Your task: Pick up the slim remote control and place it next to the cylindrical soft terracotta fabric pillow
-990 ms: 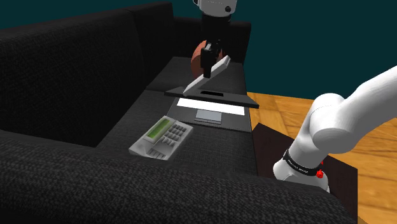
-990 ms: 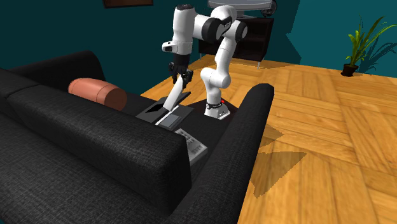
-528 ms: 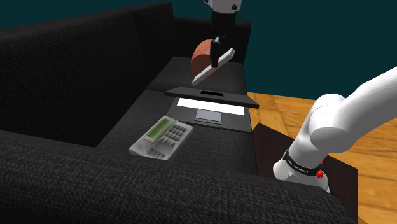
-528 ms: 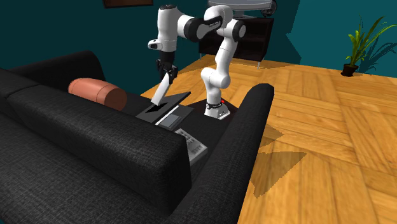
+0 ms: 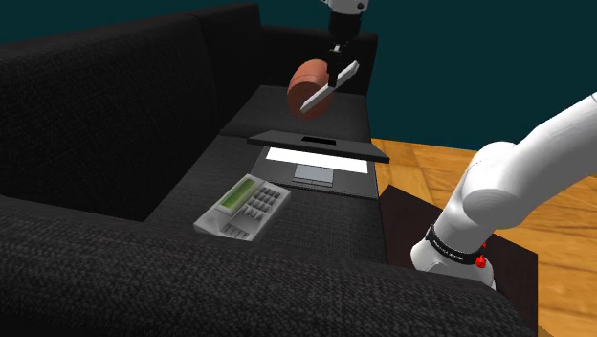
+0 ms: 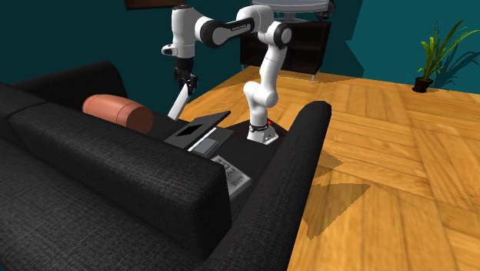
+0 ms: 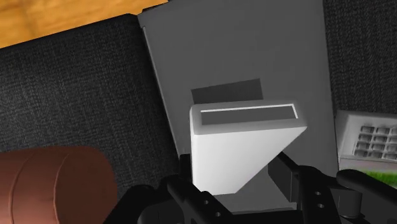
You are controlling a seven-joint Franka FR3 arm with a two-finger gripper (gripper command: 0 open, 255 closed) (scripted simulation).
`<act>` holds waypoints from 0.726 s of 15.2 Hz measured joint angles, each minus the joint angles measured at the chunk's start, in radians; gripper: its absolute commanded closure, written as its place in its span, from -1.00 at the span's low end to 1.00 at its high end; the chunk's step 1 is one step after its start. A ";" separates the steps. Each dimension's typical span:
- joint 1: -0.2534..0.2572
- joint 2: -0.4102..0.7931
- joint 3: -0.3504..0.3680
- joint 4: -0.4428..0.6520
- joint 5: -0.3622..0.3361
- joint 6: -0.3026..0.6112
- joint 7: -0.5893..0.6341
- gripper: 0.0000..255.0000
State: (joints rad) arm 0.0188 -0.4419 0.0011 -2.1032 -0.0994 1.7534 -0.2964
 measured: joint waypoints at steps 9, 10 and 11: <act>-0.067 0.135 -0.152 0.126 -0.024 0.031 -0.208 1.00; -0.074 0.155 -0.167 0.146 -0.023 0.032 -0.230 1.00; -0.080 0.176 -0.183 0.164 -0.021 0.039 -0.253 1.00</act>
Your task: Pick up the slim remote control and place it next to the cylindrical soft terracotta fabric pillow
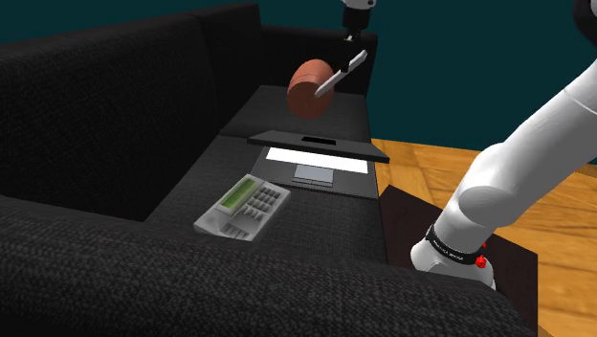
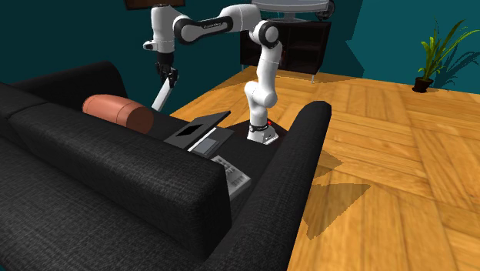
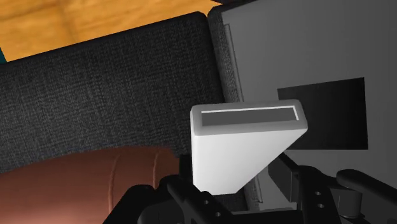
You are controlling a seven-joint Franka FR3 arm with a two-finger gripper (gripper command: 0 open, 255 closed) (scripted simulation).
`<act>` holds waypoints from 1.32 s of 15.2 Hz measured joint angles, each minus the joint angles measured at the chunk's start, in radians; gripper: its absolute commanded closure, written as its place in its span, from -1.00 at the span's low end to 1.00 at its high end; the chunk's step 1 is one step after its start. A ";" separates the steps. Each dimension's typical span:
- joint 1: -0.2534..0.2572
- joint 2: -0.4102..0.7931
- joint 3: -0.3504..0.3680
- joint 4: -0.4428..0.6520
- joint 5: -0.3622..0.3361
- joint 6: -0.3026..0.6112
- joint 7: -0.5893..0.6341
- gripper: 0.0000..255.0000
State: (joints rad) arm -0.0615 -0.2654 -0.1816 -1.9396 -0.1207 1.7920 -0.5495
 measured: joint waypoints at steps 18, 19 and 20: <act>-0.067 0.217 -0.119 0.108 0.055 0.119 -0.194 1.00; -0.067 0.214 -0.119 0.093 0.054 0.133 -0.191 1.00; -0.067 0.215 -0.120 0.081 0.053 0.144 -0.193 1.00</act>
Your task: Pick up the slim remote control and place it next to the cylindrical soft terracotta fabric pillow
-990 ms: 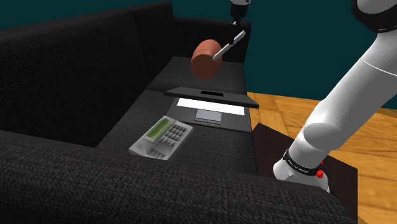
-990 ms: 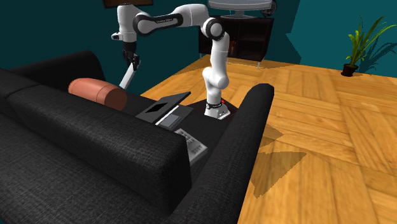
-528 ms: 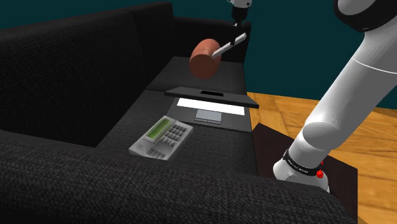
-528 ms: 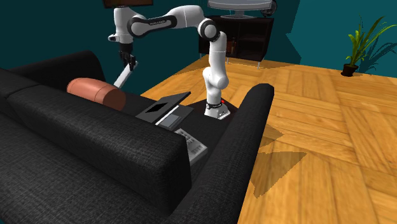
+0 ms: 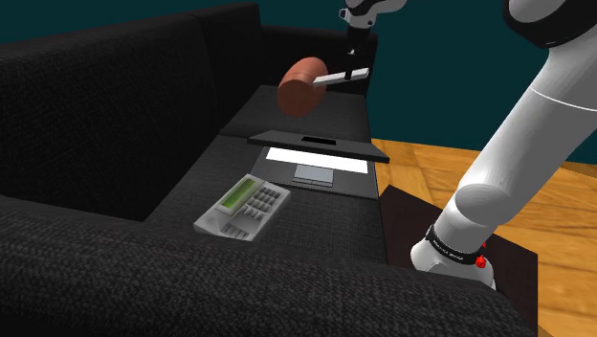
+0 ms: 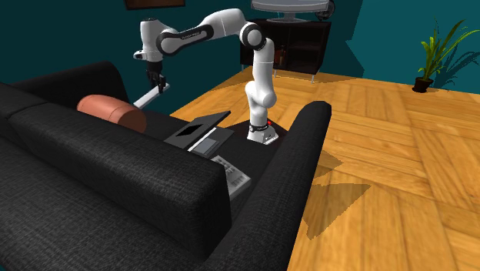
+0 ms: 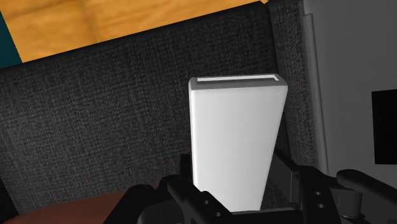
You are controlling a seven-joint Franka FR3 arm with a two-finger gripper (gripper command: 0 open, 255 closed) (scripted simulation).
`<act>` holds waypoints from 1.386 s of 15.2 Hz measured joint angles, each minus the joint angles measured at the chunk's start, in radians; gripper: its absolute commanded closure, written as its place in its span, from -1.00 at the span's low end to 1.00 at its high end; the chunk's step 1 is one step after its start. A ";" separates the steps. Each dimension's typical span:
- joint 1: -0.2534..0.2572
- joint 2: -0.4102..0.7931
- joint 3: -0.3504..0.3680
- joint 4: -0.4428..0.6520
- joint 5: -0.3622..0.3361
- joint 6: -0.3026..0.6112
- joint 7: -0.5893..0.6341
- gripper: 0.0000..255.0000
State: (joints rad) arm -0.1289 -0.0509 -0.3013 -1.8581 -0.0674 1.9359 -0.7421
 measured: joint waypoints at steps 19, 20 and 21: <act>-0.004 0.055 -0.006 -0.198 0.012 0.251 0.000 1.00; -0.005 0.062 -0.006 -0.204 0.014 0.263 -0.001 1.00; -0.005 0.062 -0.007 -0.216 0.013 0.276 -0.001 1.00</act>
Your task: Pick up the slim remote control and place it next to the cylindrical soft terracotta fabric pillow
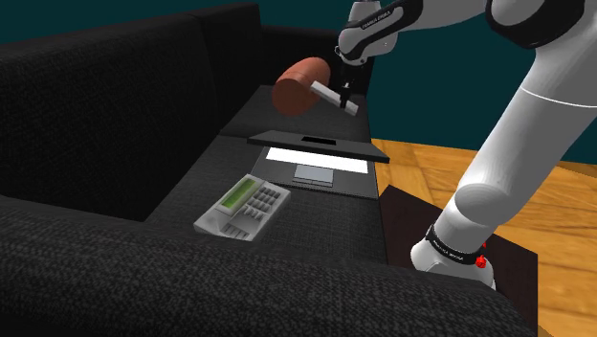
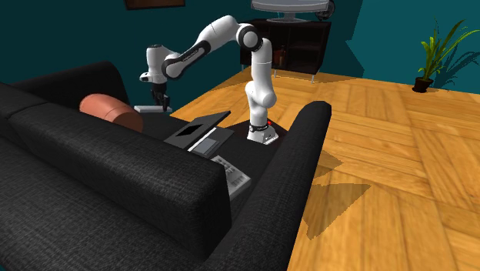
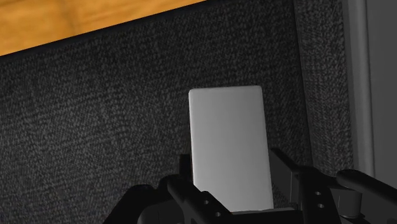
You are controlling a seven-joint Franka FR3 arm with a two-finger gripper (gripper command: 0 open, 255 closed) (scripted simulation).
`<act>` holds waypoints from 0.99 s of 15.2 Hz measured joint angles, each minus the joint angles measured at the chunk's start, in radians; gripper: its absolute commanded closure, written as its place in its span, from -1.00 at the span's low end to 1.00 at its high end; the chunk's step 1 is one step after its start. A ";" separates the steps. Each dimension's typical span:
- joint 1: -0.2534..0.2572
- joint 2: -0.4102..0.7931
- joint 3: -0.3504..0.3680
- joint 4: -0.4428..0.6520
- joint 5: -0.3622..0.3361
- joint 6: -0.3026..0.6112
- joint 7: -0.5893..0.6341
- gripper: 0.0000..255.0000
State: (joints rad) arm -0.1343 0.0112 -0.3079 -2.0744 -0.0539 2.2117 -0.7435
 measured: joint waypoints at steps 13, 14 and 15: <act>-0.004 0.082 0.001 -0.083 0.029 0.171 -0.014 1.00; -0.005 0.093 0.001 -0.086 0.035 0.190 -0.018 1.00; -0.004 0.096 0.003 -0.091 0.036 0.203 -0.017 1.00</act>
State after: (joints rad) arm -0.1387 0.1069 -0.3053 -2.1650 -0.0184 2.4142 -0.7606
